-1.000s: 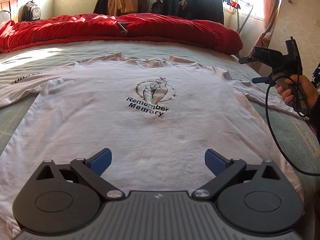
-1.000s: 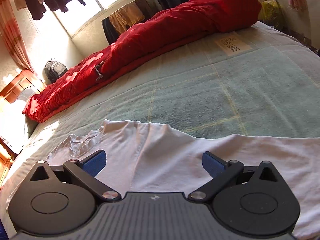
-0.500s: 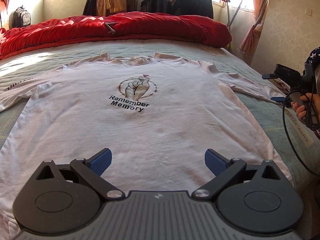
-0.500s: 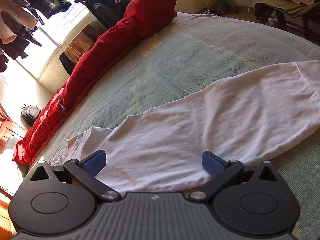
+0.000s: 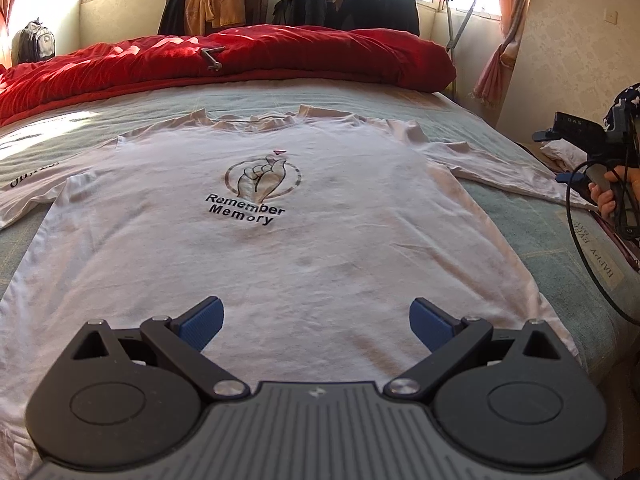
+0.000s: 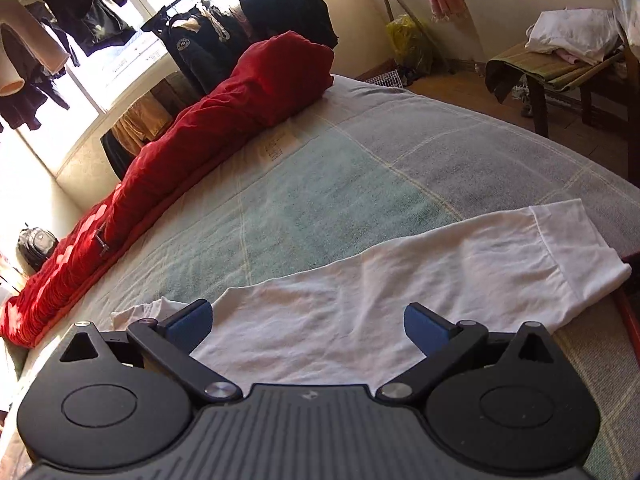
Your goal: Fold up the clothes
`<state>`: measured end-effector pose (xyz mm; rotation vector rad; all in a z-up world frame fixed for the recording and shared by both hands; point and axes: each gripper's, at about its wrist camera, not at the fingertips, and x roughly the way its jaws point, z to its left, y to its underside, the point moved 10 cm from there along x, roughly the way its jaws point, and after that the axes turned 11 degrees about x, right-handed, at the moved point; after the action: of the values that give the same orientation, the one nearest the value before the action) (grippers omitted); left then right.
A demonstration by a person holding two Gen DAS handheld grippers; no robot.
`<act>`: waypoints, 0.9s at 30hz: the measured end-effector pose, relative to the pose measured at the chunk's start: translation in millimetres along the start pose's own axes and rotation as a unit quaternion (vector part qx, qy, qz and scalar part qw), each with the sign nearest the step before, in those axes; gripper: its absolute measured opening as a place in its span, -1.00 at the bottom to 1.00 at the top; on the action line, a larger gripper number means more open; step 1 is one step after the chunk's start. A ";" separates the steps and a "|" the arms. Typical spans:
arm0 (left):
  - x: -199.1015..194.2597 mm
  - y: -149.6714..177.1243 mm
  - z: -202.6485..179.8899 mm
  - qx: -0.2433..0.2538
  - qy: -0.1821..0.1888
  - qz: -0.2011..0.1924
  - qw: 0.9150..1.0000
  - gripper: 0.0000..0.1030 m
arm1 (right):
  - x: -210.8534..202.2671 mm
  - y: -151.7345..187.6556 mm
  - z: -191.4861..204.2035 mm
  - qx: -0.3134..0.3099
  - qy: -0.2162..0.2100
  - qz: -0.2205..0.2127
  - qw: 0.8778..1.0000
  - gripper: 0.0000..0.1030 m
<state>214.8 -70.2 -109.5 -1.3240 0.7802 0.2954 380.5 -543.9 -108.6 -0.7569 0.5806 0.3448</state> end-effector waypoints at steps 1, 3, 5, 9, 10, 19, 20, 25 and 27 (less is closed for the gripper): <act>-0.5 0.0 1.0 0.000 -0.003 0.001 1.000 0.93 | 7.1 1.6 -0.6 -0.014 0.015 0.003 1.000 1.00; -1.8 0.2 3.9 0.000 -0.008 0.001 1.000 0.93 | 21.0 5.7 -2.8 -0.039 0.044 0.012 0.998 1.00; -3.6 0.8 7.9 -0.001 -0.013 0.002 1.000 0.93 | 28.8 18.6 -14.3 -0.043 0.066 0.033 0.996 1.00; -4.2 5.2 16.3 -0.011 -0.017 0.004 1.000 0.93 | 13.7 31.2 -20.7 -0.068 0.084 0.026 0.994 1.00; -3.4 6.8 18.0 -0.013 -0.017 0.006 1.000 0.93 | 6.4 33.4 -18.3 -0.073 0.099 0.028 0.992 1.00; 7.3 25.9 24.5 -0.026 -0.012 0.018 0.999 0.93 | -52.5 109.2 123.7 -0.168 -0.039 0.080 0.982 1.00; 5.4 26.8 24.0 -0.024 -0.013 0.019 0.999 0.93 | -53.4 127.8 136.9 -0.188 -0.047 0.093 0.977 1.00; -6.6 31.9 28.8 -0.025 -0.011 0.018 0.999 0.93 | -53.7 220.5 178.4 -0.305 -0.046 0.135 0.942 1.00; -10.5 35.0 33.8 -0.026 -0.014 0.018 0.999 0.93 | -51.1 255.0 179.7 -0.345 -0.030 0.151 0.926 1.00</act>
<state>197.5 -27.2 -127.6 -1.3522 0.7780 0.3634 280.9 -243.9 -111.0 -1.3305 0.5156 0.8829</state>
